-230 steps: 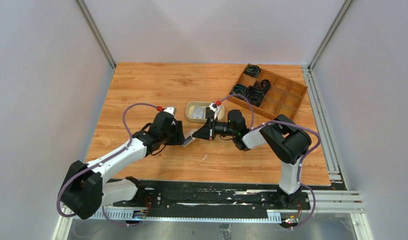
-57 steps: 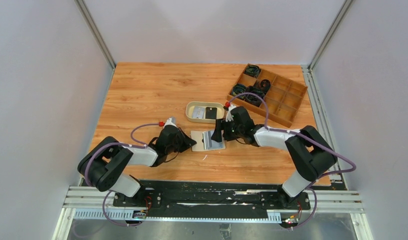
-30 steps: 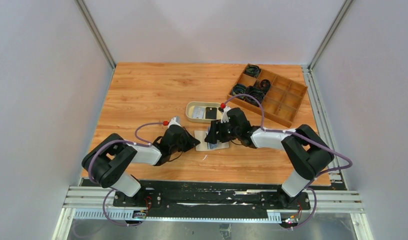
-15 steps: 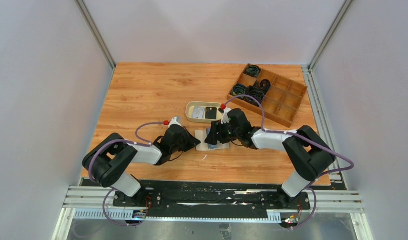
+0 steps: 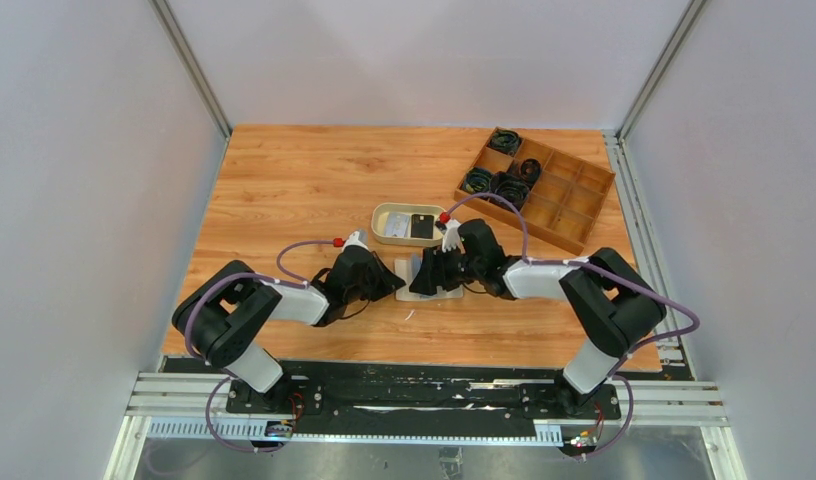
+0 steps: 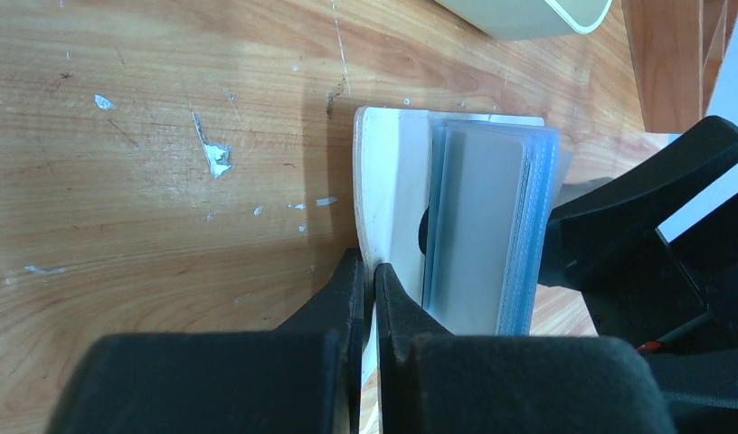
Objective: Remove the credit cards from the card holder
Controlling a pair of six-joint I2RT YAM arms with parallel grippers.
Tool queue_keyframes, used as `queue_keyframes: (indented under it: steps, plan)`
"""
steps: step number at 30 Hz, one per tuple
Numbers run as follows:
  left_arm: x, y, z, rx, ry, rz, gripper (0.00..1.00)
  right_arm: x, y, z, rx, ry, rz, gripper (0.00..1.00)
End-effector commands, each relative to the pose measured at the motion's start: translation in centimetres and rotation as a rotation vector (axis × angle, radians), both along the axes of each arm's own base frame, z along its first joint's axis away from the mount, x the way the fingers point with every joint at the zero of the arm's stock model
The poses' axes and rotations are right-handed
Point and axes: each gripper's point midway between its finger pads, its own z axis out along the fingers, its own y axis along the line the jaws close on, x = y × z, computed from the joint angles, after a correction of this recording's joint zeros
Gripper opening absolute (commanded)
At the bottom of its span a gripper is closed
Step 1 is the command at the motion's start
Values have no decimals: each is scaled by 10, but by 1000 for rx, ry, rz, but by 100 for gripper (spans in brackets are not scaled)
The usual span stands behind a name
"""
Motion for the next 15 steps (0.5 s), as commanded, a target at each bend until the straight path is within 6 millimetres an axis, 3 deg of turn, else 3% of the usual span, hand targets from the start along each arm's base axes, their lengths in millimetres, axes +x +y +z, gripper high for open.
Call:
queue_keyframes:
  steps: [1, 8, 15]
  plan:
    - [-18, 6, -27, 95, 70, -52, 0, -9, -1, -8, 40, 35, 74, 69]
    - [-18, 6, -27, 96, 70, -56, 0, 6, -29, -11, 19, 56, -8, 69]
    - [-16, 1, -27, 93, 72, -71, 0, 13, -51, 3, -18, 24, -25, 69]
